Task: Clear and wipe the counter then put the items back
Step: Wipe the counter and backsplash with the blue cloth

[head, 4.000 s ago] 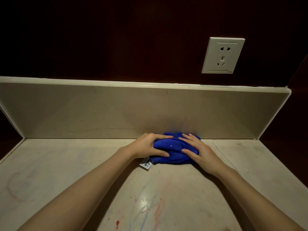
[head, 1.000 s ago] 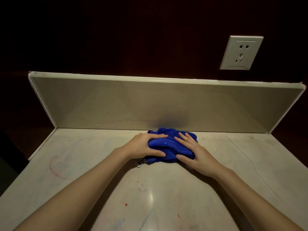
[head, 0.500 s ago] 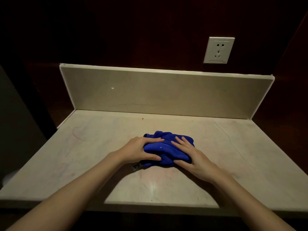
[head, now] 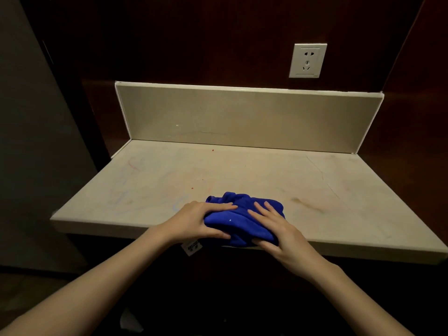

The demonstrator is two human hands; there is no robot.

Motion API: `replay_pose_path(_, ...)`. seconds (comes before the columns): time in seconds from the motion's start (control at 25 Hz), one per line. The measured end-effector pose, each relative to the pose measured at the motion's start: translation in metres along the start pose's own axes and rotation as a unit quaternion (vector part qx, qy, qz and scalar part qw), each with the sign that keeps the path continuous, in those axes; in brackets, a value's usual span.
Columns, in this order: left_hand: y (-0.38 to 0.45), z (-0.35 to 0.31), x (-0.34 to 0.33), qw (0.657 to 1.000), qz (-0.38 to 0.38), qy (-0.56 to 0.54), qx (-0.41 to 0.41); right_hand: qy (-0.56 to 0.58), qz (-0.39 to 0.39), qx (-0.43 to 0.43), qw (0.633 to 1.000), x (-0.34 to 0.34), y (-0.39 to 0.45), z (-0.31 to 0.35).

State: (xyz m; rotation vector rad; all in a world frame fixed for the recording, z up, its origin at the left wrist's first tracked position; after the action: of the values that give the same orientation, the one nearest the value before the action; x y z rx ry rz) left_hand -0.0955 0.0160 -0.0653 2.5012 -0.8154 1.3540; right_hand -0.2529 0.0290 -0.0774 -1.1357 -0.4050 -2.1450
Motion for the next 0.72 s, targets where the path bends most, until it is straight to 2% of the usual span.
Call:
replay_pose_path(0.4, 0.034, 0.021, 0.023, 1.0, -0.001, -0.024, -0.011, -0.023, -0.009, 0.004, 1.0, 0.017, 0.044, -0.022)
replay_pose_path(0.72, 0.116, 0.074, 0.072, 1.0, -0.002, -0.004, -0.002, -0.016, -0.031, -0.025, 0.999, 0.058, 0.129, -0.063)
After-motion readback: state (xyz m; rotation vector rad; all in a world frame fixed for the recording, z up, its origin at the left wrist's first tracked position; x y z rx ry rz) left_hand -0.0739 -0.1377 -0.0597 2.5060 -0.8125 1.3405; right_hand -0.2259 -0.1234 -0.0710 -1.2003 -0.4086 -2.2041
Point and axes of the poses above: each hand's wrist, its own y-axis towards the middle knuckle, its own x-axis out of the back of the hand, z = x × y, the point moved 10 cm from there along y, towards the middle knuckle, and after that the axes turned 13 degrees about z, right-handed, at the moved point
